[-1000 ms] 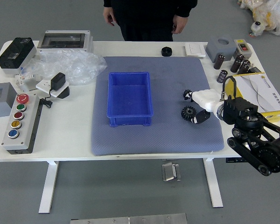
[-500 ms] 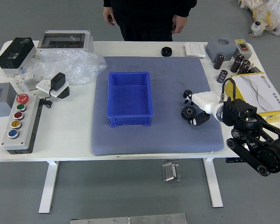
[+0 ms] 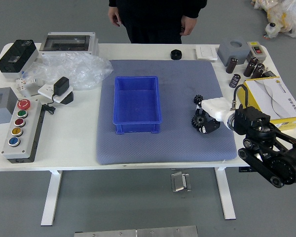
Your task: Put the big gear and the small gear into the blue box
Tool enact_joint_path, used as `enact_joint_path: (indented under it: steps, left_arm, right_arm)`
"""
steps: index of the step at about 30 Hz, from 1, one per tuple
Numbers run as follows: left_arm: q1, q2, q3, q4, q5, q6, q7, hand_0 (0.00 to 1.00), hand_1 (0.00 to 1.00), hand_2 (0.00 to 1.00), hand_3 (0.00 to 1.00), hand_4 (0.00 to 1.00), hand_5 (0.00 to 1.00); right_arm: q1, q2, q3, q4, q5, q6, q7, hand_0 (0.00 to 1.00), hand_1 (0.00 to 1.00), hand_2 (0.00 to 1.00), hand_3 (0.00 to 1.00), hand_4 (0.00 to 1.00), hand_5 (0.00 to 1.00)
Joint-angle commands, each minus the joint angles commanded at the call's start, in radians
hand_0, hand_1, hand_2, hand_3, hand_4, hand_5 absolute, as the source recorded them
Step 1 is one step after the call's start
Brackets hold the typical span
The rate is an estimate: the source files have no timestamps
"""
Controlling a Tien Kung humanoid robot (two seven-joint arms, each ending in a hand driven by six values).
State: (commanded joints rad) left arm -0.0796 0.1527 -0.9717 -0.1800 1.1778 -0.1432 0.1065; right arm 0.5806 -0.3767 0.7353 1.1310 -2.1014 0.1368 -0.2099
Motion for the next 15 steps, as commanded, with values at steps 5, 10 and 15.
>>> enact_joint_path:
  steps: [5, 10, 15]
  left_arm:
    - [0.0, 0.0, 0.001, 0.0, -0.001, 0.0, 0.0, 0.851, 0.821, 0.799, 0.823, 0.68, 0.302]
    - [0.0, 0.001, 0.002, 0.0, -0.002, 0.0, 0.0, 0.851, 0.821, 0.799, 0.823, 0.68, 0.302]
    - [0.001, 0.001, 0.004, 0.0, -0.002, 0.001, 0.0, 0.851, 0.821, 0.799, 0.823, 0.68, 0.303]
  right_arm:
    - [-0.001, 0.002, 0.002, -0.005, 0.004, -0.036, 0.006, 0.604, 0.474, 0.521, 0.57, 0.723, 0.251]
    - [-0.001, 0.002, 0.004, -0.007, 0.008, -0.052, 0.008, 0.585, 0.476, 0.52, 0.562, 0.71, 0.219]
    - [-0.001, 0.003, 0.002, -0.011, 0.011, -0.059, 0.007, 0.581, 0.465, 0.513, 0.557, 0.713, 0.212]
